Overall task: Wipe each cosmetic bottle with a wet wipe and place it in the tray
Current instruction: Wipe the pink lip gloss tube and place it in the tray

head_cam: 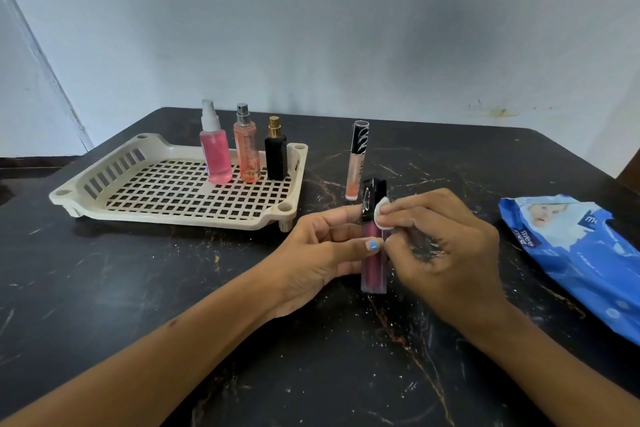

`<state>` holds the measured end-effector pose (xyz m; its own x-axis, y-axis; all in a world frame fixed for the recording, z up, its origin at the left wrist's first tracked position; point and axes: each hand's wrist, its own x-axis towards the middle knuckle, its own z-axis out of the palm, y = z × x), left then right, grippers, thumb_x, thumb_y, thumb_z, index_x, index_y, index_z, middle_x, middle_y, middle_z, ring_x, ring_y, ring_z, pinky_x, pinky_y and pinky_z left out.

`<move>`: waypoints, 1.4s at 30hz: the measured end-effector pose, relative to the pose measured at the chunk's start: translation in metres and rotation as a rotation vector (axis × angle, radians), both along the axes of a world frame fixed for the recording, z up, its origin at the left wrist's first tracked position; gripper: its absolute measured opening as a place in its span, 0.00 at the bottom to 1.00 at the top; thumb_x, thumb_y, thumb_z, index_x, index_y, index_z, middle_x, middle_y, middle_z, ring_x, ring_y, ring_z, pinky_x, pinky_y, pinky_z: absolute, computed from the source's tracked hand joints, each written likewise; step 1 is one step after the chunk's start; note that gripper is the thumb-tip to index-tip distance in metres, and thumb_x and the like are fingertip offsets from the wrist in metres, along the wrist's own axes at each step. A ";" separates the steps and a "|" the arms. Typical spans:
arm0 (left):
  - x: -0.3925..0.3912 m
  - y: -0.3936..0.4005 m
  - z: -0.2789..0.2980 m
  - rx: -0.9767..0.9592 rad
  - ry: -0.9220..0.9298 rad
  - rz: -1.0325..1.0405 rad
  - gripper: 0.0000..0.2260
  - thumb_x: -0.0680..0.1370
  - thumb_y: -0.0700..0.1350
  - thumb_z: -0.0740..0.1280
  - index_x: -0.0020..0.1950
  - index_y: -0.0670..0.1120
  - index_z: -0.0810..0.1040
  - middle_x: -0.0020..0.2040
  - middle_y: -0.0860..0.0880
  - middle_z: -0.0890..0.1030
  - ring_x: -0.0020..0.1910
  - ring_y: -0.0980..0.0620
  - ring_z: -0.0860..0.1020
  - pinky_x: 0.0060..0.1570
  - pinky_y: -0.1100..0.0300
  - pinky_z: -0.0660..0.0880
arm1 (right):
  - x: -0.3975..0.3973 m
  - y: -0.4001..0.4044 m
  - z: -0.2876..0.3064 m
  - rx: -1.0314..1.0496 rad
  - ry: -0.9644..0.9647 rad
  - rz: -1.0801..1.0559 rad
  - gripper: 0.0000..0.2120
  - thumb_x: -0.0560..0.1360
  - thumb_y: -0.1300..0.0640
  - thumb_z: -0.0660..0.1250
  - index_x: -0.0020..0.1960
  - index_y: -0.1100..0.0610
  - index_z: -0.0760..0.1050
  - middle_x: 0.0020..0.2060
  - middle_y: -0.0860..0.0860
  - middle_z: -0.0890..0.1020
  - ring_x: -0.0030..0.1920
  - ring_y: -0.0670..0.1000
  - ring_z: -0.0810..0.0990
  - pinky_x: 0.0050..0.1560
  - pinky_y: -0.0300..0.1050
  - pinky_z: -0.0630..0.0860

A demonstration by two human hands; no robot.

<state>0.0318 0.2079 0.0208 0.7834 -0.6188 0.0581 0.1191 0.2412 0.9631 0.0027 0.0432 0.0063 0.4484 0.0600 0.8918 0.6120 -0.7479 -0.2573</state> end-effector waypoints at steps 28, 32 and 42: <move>-0.001 0.002 0.006 0.089 -0.027 -0.068 0.20 0.71 0.34 0.68 0.62 0.45 0.77 0.46 0.43 0.82 0.44 0.47 0.82 0.44 0.51 0.81 | 0.000 -0.001 0.000 0.062 -0.043 -0.035 0.09 0.70 0.68 0.66 0.45 0.62 0.83 0.44 0.51 0.83 0.47 0.47 0.80 0.52 0.32 0.74; -0.002 0.000 0.007 0.101 -0.012 -0.020 0.21 0.67 0.37 0.71 0.60 0.40 0.78 0.44 0.40 0.81 0.42 0.46 0.82 0.39 0.51 0.81 | 0.003 -0.003 0.000 0.067 0.001 -0.044 0.10 0.72 0.68 0.68 0.51 0.62 0.83 0.48 0.51 0.83 0.51 0.47 0.80 0.56 0.32 0.74; -0.004 0.001 0.009 0.175 -0.049 0.000 0.15 0.68 0.35 0.72 0.53 0.41 0.80 0.43 0.43 0.83 0.40 0.50 0.83 0.33 0.58 0.79 | 0.003 -0.005 0.000 0.058 0.019 -0.032 0.12 0.72 0.69 0.67 0.53 0.62 0.82 0.51 0.49 0.82 0.52 0.49 0.81 0.56 0.35 0.75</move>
